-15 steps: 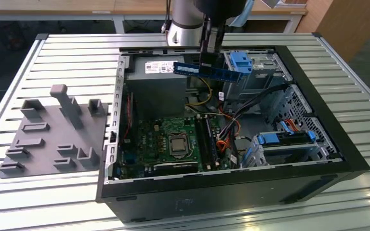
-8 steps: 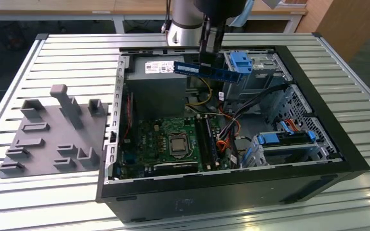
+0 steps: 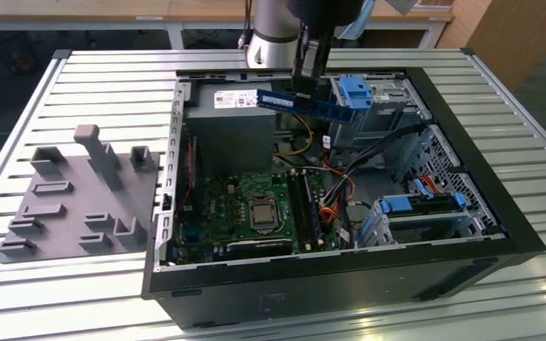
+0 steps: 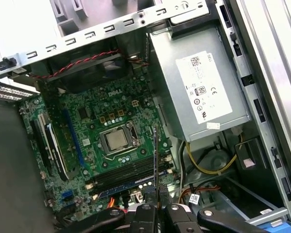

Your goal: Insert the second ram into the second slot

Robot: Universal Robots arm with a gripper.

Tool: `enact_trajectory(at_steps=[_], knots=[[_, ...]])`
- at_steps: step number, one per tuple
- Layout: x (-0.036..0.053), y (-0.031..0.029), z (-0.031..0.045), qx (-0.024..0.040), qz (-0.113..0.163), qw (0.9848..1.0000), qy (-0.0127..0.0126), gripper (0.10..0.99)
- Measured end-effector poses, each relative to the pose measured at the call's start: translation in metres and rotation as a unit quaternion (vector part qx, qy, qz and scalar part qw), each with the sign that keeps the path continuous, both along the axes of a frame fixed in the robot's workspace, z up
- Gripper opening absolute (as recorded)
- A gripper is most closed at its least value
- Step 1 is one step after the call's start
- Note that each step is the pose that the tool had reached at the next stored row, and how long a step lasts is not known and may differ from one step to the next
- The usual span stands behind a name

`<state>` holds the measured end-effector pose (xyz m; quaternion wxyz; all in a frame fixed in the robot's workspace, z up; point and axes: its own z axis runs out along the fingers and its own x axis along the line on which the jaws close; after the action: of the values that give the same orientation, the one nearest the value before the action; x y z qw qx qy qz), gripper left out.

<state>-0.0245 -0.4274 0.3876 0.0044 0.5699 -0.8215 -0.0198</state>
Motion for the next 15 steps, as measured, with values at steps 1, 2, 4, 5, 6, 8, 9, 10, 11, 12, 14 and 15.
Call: enact_trajectory(at_steps=[1,2,4,5,6,8,9,10,11,12,14,15], knots=[[0.0000,0.0000,0.0000,0.0000,-0.003,1.0000,0.0000,0.137],[0.0000,0.0000,0.0000,0.0000,-0.005,1.0000,0.0000,0.137],[0.0000,0.0000,-0.0001,0.0000,-0.011,0.9999,0.0000,0.137],[0.0000,0.0000,-0.0001,0.0000,-0.013,0.9999,0.0000,0.137],[0.0000,0.0000,-0.0001,0.0000,-0.016,0.9999,0.0000,0.137],[0.0000,0.0000,-0.0001,0.0000,-0.021,0.9998,0.0000,0.137],[0.0000,0.0000,0.0000,0.0000,-0.024,0.9997,0.0000,0.137],[0.0000,0.0000,-0.0001,0.0000,-0.026,0.9997,0.0000,0.137],[0.0000,0.0000,-0.0001,0.0000,-0.029,0.9996,0.0000,0.137],[0.0000,0.0000,-0.0001,0.0000,-0.031,0.9995,0.0000,0.137],[0.0000,0.0000,-0.0001,-0.0001,-0.037,0.9993,0.0000,0.137],[0.0000,0.0000,-0.0001,-0.0001,-0.040,0.9992,0.0000,0.137]])
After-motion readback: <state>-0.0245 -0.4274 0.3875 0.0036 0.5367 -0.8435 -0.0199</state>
